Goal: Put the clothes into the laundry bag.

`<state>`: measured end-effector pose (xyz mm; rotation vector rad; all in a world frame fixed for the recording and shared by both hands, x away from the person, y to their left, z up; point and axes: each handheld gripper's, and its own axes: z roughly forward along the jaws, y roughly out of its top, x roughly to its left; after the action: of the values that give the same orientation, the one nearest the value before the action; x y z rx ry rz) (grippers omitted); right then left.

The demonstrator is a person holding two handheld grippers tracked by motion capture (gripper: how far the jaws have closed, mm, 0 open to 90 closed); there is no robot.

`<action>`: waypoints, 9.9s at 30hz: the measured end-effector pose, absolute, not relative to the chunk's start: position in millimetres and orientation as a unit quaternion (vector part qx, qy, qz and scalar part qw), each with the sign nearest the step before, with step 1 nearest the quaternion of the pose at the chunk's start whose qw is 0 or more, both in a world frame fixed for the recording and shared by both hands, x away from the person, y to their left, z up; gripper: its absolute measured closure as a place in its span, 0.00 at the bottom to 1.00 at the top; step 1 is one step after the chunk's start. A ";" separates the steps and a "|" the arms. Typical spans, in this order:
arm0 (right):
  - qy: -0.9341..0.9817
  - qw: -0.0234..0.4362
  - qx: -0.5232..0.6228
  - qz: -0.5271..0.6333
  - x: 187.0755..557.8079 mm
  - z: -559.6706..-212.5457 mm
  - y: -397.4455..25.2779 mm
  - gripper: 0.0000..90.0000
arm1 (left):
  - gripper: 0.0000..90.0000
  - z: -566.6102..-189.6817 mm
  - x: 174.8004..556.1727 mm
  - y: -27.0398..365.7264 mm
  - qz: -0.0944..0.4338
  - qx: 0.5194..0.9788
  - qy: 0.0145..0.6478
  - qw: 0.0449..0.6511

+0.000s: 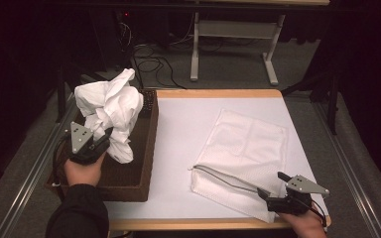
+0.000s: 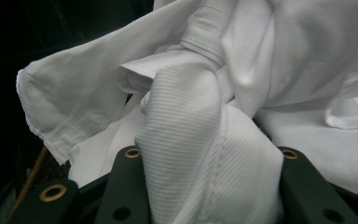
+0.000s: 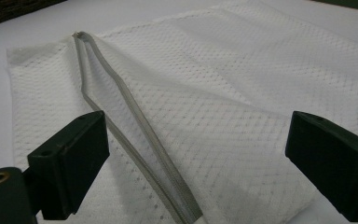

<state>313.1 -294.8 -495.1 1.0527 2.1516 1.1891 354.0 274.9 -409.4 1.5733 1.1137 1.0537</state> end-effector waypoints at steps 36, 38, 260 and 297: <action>0.776 0.233 0.385 0.442 312.8 -494.0 -298.3 0.10 | 0.72 -379.7 344.1 224.3 0.443 0.622 0.372 0.528; 0.776 0.233 0.385 0.441 312.6 -493.8 -298.1 0.10 | 0.72 -377.5 344.4 218.0 0.442 0.623 0.367 0.531; 0.771 0.207 0.358 0.485 338.5 -464.2 -258.2 0.99 | 0.40 -506.7 320.8 -18.7 0.195 0.785 0.336 0.483; 0.772 0.202 0.352 0.489 334.7 -461.3 -258.0 1.00 | 0.88 -487.4 314.9 -66.7 0.200 0.798 0.299 0.483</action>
<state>334.7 -258.0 -461.3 0.9820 2.1563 1.3640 314.9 -66.7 -487.4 1.9447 0.7278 0.4864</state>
